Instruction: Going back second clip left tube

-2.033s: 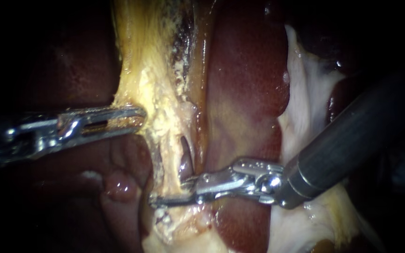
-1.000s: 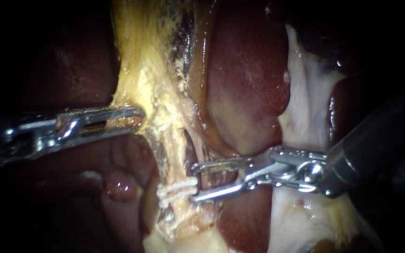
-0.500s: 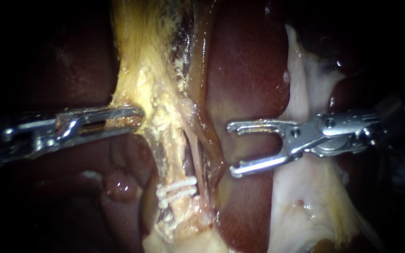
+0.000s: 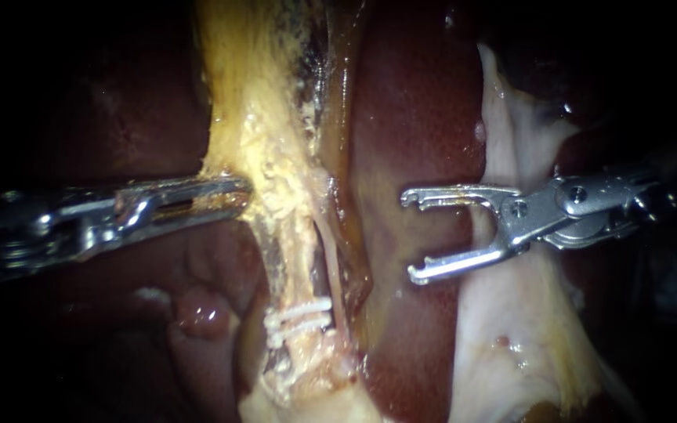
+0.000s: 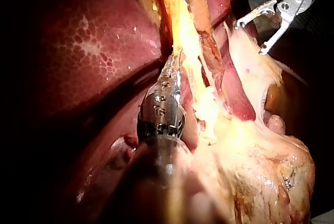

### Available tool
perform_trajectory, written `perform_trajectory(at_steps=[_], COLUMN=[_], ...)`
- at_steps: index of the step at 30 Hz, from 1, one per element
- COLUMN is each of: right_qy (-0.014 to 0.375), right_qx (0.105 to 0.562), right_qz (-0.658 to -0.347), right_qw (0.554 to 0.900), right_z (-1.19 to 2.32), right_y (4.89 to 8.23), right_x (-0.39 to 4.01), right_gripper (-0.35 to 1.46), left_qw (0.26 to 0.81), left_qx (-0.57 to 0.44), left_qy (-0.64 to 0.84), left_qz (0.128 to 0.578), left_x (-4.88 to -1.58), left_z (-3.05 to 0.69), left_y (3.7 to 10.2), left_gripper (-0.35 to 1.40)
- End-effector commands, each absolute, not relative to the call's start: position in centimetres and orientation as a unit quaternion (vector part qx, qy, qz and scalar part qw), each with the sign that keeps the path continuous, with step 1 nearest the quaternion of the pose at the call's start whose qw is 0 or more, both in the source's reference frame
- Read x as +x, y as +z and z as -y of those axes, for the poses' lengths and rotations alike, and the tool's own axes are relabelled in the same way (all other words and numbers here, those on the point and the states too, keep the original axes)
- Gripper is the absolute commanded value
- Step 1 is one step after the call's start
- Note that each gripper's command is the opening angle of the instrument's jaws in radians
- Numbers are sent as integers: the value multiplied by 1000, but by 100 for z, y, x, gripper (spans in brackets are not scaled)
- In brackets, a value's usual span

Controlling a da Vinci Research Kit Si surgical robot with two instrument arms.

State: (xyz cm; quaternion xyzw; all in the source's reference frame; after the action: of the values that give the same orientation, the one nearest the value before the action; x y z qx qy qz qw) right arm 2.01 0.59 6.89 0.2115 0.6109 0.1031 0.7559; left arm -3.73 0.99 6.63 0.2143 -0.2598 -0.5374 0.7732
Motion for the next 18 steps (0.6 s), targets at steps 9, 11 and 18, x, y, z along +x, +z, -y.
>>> perform_trajectory(at_steps=[9,11,18], right_qy=[100,100,99], right_qx=[210,210,208], right_qz=[-611,-611,-613], right_qw=[756,756,756], right_z=[-57,-57,-56], right_y=[686,685,683], right_x=[201,201,201], right_gripper=[60,60,60], left_qw=[776,776,776], left_qx=[222,222,223], left_qy=[-533,-533,-533], left_qz=[253,253,253], left_x=[-391,-390,-390], left_z=[-93,-93,-94], left_y=[677,677,677], left_gripper=[-35,-35,-35])
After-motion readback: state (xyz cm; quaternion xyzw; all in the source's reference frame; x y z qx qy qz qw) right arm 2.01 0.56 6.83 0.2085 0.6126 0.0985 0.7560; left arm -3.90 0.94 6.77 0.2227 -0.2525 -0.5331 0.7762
